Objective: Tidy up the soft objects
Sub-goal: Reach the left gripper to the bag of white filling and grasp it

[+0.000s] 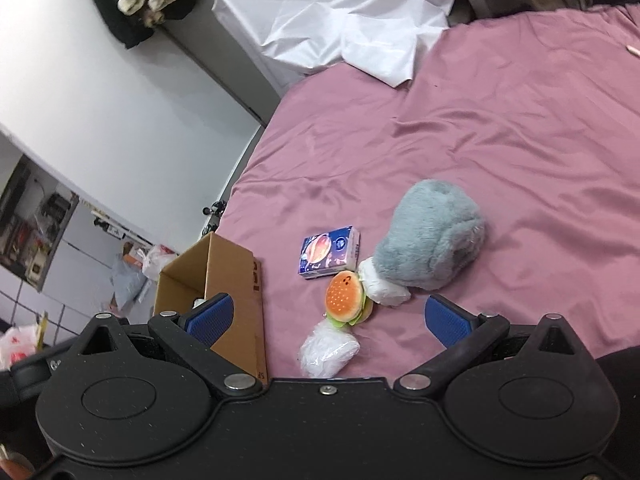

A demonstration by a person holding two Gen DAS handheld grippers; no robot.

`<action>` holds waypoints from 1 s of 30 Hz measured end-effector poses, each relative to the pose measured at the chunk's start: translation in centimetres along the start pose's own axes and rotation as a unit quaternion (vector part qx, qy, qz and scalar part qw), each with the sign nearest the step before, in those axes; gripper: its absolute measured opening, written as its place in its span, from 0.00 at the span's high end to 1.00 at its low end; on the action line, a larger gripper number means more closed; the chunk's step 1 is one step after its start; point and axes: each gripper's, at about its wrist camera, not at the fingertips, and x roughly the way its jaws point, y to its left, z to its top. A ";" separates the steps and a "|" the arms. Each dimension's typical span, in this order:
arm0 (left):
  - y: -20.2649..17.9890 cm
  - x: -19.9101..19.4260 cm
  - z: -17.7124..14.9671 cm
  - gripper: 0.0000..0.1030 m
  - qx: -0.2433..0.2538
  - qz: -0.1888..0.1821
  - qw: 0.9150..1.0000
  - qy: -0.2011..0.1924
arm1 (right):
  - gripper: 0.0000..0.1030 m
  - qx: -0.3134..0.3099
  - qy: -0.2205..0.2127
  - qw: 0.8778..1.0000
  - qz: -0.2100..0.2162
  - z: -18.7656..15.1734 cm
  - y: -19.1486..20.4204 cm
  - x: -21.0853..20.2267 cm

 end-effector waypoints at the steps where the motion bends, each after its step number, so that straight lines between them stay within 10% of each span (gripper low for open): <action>1: -0.2 0.1 -0.1 0.01 -0.001 0.000 1.000 0.001 | 0.00 0.008 0.002 1.000 -0.001 0.1 -0.3 0.1; 30: -1.1 9.0 -2.8 0.25 -0.086 -0.028 0.992 0.092 | 0.29 0.152 0.096 0.983 0.046 0.4 -4.2 5.3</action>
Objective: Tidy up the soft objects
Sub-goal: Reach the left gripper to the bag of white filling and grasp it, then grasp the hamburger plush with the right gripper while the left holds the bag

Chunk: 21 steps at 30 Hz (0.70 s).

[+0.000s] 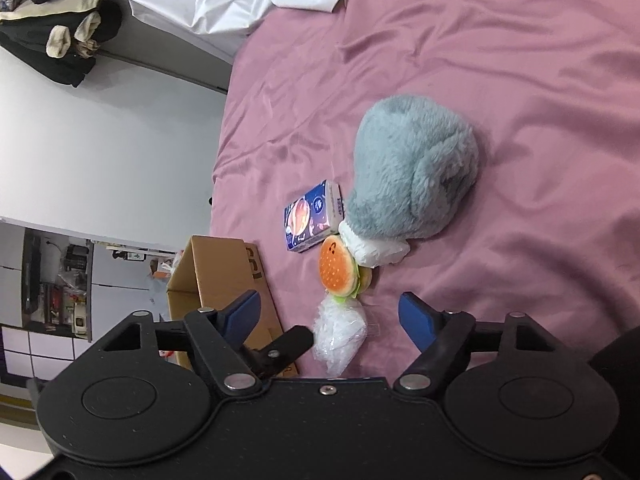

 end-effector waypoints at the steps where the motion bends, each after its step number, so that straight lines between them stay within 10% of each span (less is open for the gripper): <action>1: 0.1 0.3 0.0 0.26 -0.005 -0.001 1.000 0.004 | 0.31 0.001 0.002 1.000 0.000 0.0 0.0 0.2; 21: 2.4 3.0 0.4 0.67 -0.085 -0.008 0.996 0.007 | 0.49 0.005 -0.007 0.999 -0.039 0.2 0.4 4.5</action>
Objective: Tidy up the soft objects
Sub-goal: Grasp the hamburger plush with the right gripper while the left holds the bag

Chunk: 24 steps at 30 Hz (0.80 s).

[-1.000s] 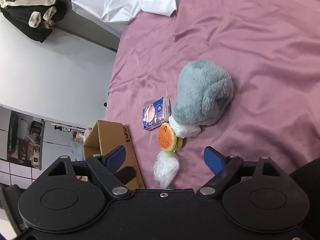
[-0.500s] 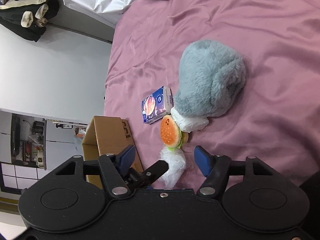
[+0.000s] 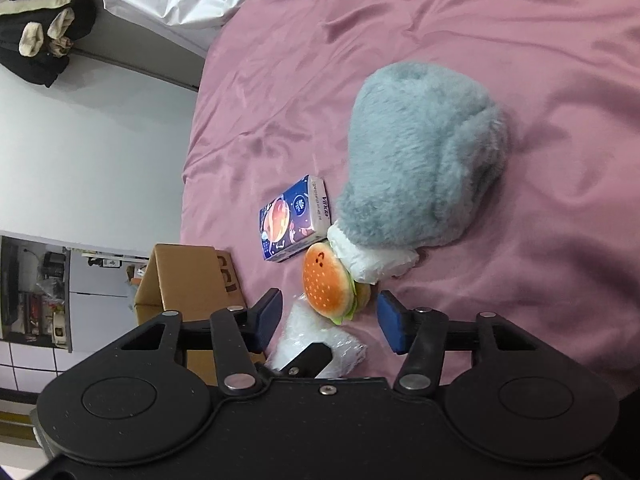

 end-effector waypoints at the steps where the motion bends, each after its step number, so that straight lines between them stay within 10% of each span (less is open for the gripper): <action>1: 0.1 -0.2 0.1 0.67 -0.001 0.003 1.000 -0.003 | 0.50 0.000 0.000 1.000 -0.002 0.0 0.1 0.2; 15: 1.7 -0.7 1.0 0.67 -0.006 0.014 1.000 -0.011 | 0.52 -0.011 0.009 0.999 -0.038 -0.3 1.1 3.4; 24: 1.7 -0.8 0.9 0.67 -0.011 0.017 1.000 -0.007 | 0.89 -0.035 0.007 0.999 -0.030 -0.7 1.3 3.6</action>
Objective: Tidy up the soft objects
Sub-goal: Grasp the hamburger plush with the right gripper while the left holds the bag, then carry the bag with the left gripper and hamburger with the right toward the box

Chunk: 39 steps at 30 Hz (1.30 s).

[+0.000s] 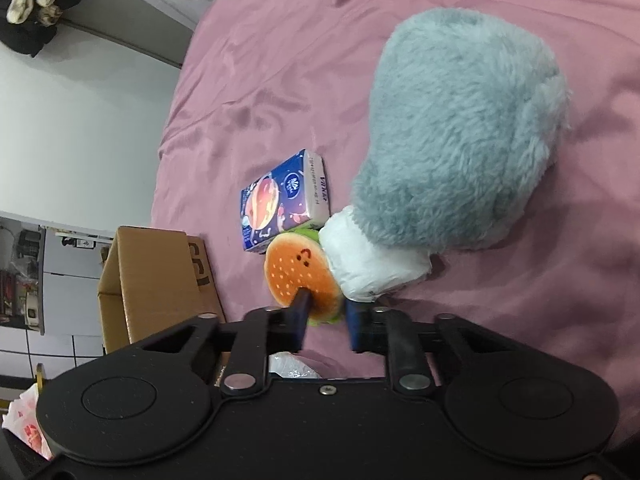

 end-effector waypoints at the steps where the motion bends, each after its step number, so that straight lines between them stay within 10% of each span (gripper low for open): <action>1: 0.1 -0.1 0.0 0.67 -0.002 -0.001 1.000 0.001 | 0.94 -0.005 -0.002 1.000 0.003 -0.1 0.1 -0.2; 39: 1.0 -10.0 -2.2 0.67 0.049 -0.024 0.996 -0.070 | 0.96 -0.077 -0.098 0.989 0.083 -5.2 1.3 -11.1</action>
